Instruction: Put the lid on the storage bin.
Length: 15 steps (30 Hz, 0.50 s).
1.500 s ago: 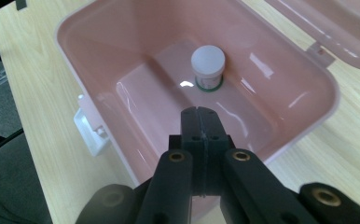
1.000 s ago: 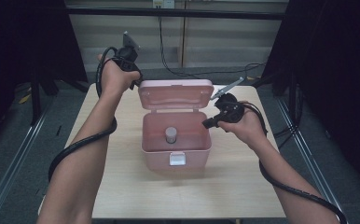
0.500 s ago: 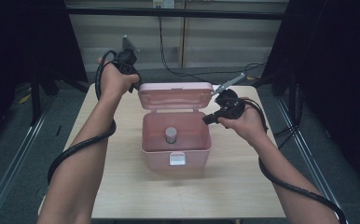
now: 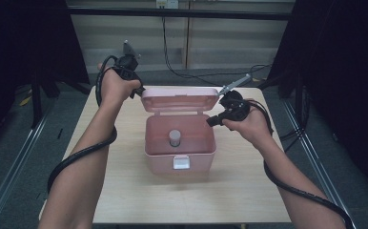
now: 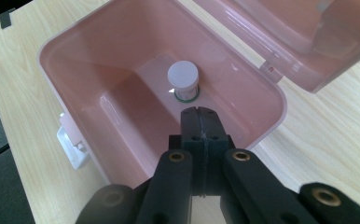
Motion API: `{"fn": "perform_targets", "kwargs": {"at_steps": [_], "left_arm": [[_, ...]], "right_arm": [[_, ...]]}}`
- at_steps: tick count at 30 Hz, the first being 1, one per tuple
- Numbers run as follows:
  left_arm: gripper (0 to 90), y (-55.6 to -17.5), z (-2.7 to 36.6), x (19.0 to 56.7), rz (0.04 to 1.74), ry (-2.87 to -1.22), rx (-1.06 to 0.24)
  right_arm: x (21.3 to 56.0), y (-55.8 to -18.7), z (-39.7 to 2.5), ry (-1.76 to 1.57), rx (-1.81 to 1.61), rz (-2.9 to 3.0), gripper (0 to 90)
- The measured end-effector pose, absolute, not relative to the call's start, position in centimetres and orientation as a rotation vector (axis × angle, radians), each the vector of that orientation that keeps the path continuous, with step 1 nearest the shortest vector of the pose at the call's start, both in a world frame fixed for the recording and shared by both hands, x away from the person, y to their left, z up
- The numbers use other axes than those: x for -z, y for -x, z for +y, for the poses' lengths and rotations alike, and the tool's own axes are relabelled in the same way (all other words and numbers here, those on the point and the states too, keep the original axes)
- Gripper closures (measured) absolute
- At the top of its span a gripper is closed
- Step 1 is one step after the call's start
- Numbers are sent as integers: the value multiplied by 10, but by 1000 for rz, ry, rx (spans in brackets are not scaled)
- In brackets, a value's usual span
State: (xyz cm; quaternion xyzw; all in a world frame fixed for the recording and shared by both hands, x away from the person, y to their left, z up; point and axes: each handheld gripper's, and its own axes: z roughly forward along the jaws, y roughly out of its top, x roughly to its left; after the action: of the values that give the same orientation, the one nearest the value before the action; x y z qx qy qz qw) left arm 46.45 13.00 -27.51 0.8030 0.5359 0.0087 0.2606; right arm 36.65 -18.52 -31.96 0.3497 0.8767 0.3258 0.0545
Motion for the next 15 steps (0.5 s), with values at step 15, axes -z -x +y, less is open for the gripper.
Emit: {"fn": "perform_targets", "kwargs": {"at_steps": [15], "left_arm": [[900,-462,132,281,1447,-2188,-28]], "right_arm": [[314,-366,-190,-1064,-1012,2638,900]]}}
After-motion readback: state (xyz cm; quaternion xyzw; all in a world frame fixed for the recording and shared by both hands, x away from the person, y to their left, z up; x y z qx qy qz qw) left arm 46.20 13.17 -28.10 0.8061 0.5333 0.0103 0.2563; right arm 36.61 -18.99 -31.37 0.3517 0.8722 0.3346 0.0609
